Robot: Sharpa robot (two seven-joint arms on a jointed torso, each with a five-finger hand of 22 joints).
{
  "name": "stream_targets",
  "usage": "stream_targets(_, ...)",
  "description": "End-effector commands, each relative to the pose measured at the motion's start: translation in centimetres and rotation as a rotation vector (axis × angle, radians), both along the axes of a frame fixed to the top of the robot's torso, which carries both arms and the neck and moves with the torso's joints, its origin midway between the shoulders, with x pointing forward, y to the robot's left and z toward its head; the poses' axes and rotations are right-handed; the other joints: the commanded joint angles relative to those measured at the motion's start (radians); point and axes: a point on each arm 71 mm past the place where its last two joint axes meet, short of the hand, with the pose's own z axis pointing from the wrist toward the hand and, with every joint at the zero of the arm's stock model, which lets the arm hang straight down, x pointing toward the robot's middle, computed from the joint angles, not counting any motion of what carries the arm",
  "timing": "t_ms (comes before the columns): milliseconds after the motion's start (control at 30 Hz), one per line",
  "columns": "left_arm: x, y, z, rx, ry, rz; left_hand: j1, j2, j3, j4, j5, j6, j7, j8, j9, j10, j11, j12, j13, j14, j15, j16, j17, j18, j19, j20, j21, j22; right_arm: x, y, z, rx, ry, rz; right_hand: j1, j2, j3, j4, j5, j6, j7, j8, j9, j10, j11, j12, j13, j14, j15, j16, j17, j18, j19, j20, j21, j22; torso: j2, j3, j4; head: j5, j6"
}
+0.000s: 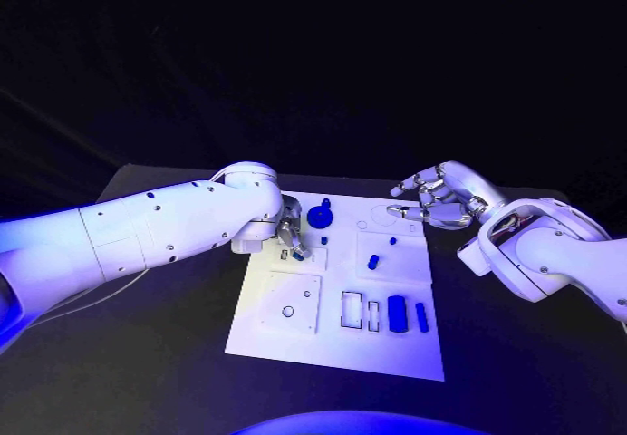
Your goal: Assemble the parts on the task board
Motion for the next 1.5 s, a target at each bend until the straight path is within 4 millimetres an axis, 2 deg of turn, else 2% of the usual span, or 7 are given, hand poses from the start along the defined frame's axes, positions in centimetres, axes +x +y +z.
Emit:
stream_targets(33, -0.05, 0.18, -0.22, 0.041, 0.014, 0.026, 0.005, 0.022, 0.122, -0.11, 0.001, 0.007, -0.006, 0.003, 0.004, 0.005, 0.0, 0.004, -0.001, 0.105, 0.004, 0.007, 0.263, -0.015, 0.053, 0.001, 0.001, 0.203, -0.1, 0.14, -0.05, -0.011, 0.0, 0.015, -0.01, 0.003, -0.005, -0.002, -0.003, 0.004, -0.003, 0.006, -0.002, 0.001, -0.008, -0.001, -0.002, 0.067, -0.007, -0.003, 0.107, 0.016, 0.002, -0.006, -0.003, 0.08, 0.0, 0.0002, -0.0004, -0.001, 0.0)
stream_targets(300, 0.07, 0.27, -0.4, 0.045, 0.023, 0.031, -0.027, 0.015, 0.109, -0.093, 0.0, 0.014, -0.008, 0.004, 0.011, 0.005, -0.001, 0.003, -0.003, 0.105, 0.004, 0.007, 0.263, -0.015, 0.053, 0.001, 0.001, 0.203, -0.14, 0.11, -0.04, -0.01, -0.001, 0.014, -0.01, 0.003, -0.005, -0.002, -0.003, 0.004, -0.003, 0.006, -0.002, 0.001, -0.008, -0.001, -0.002, 0.067, -0.007, -0.003, 0.107, 0.016, 0.002, -0.006, -0.003, 0.08, 0.0, 0.0003, -0.0005, -0.002, -0.001)
stream_targets(500, 0.06, 0.25, -0.52, 0.048, 0.032, 0.029, -0.054, -0.008, 0.087, -0.08, 0.0, 0.019, -0.013, 0.002, 0.016, 0.006, -0.004, 0.005, -0.001, 0.105, 0.001, 0.007, 0.263, -0.016, 0.054, 0.0, 0.001, 0.204, -0.15, 0.08, -0.03, -0.01, -0.001, 0.014, -0.01, 0.003, -0.005, -0.002, -0.003, 0.004, -0.003, 0.006, -0.002, 0.001, -0.008, -0.001, -0.002, 0.067, -0.007, -0.003, 0.107, 0.016, 0.002, -0.006, -0.003, 0.08, 0.0, 0.0001, -0.0002, -0.003, -0.002)
stream_targets(700, 0.09, 0.31, -0.58, 0.049, 0.036, 0.03, -0.078, -0.018, 0.07, -0.063, 0.001, 0.025, -0.015, 0.0, 0.019, 0.006, -0.006, 0.004, -0.002, 0.105, -0.001, 0.007, 0.263, -0.016, 0.055, 0.0, 0.001, 0.205, -0.16, 0.06, -0.02, -0.01, -0.001, 0.013, -0.01, 0.003, -0.005, -0.002, -0.003, 0.004, -0.003, 0.006, -0.002, 0.001, -0.008, -0.001, -0.002, 0.067, -0.007, -0.003, 0.107, 0.016, 0.002, -0.006, -0.003, 0.08, 0.0, 0.0002, -0.0002, -0.004, -0.002)
stream_targets(1067, 0.15, 0.34, -0.61, 0.046, 0.034, 0.036, -0.129, -0.022, 0.026, -0.02, 0.001, 0.039, -0.017, -0.005, 0.024, 0.009, -0.008, 0.009, 0.002, 0.105, -0.003, 0.007, 0.263, -0.017, 0.057, -0.001, 0.003, 0.209, -0.17, 0.05, -0.02, -0.01, -0.002, 0.013, -0.011, 0.003, -0.006, -0.002, -0.003, 0.004, -0.003, 0.006, -0.002, 0.0, -0.008, -0.002, -0.003, 0.066, -0.007, -0.004, 0.106, 0.016, 0.002, -0.006, -0.005, 0.08, 0.0, 0.0003, -0.0001, -0.004, -0.002)
stream_targets(1500, 0.17, 0.37, -0.66, 0.047, 0.038, 0.036, -0.15, -0.023, -0.004, 0.001, 0.001, 0.046, -0.019, -0.009, 0.028, 0.011, -0.009, 0.011, 0.003, 0.105, -0.005, 0.007, 0.263, -0.017, 0.06, -0.002, 0.004, 0.212, -0.17, 0.02, -0.02, -0.01, -0.002, 0.012, -0.012, 0.003, -0.007, -0.002, -0.003, 0.003, -0.003, 0.006, -0.002, 0.0, -0.008, -0.002, -0.003, 0.066, -0.007, -0.004, 0.106, 0.016, 0.002, -0.006, -0.005, 0.08, 0.0, 0.0002, -0.0002, -0.004, -0.001)
